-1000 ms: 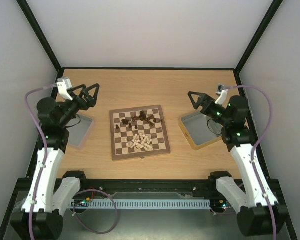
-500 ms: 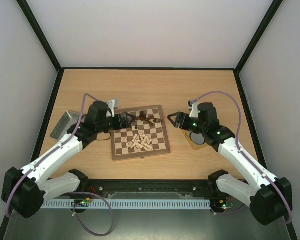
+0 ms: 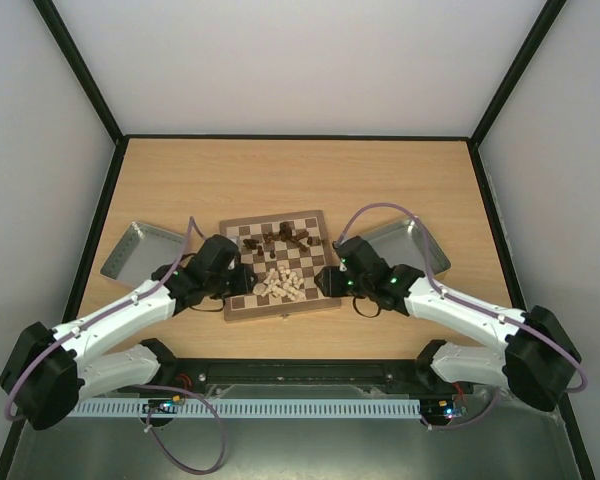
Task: Set up the chess pieces on the board
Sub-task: Pick up the chess piece from the chessboard.
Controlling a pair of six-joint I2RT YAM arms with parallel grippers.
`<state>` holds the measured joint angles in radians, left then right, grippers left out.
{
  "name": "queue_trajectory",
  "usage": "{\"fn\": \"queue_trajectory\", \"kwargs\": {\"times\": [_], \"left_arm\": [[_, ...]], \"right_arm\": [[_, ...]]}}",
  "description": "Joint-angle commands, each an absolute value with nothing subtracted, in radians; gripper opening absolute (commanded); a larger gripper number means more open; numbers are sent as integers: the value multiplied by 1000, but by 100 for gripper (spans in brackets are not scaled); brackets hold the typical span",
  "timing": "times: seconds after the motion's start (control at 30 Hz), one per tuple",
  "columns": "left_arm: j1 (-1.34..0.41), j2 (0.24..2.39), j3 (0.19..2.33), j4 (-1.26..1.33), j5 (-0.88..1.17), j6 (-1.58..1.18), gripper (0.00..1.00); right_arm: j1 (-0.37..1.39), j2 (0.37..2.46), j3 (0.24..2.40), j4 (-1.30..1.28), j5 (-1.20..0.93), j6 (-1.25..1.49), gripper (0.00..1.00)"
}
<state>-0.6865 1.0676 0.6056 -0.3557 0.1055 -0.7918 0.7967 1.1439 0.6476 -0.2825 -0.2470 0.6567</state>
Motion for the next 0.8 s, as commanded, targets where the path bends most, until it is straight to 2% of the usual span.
{"fn": "queue_trajectory", "kwargs": {"times": [0.0, 0.23, 0.33, 0.43, 0.63, 0.77], "left_arm": [[-692, 1100, 594, -378, 109, -801, 37], [-698, 1192, 630, -394, 123, -784, 39], [-698, 1222, 636, -393, 108, -785, 36], [-698, 1247, 642, -378, 115, -779, 28], [-698, 1288, 670, -385, 104, -770, 27], [-698, 1307, 698, -420, 80, -755, 17]], "right_arm": [[869, 1195, 680, -251, -106, 724, 47], [894, 1240, 670, -194, -51, 774, 43], [893, 1233, 663, -186, -30, 774, 42], [893, 1218, 650, -176, -26, 774, 41], [894, 1194, 633, -166, -5, 775, 40], [894, 1192, 634, -166, 4, 770, 40]]}}
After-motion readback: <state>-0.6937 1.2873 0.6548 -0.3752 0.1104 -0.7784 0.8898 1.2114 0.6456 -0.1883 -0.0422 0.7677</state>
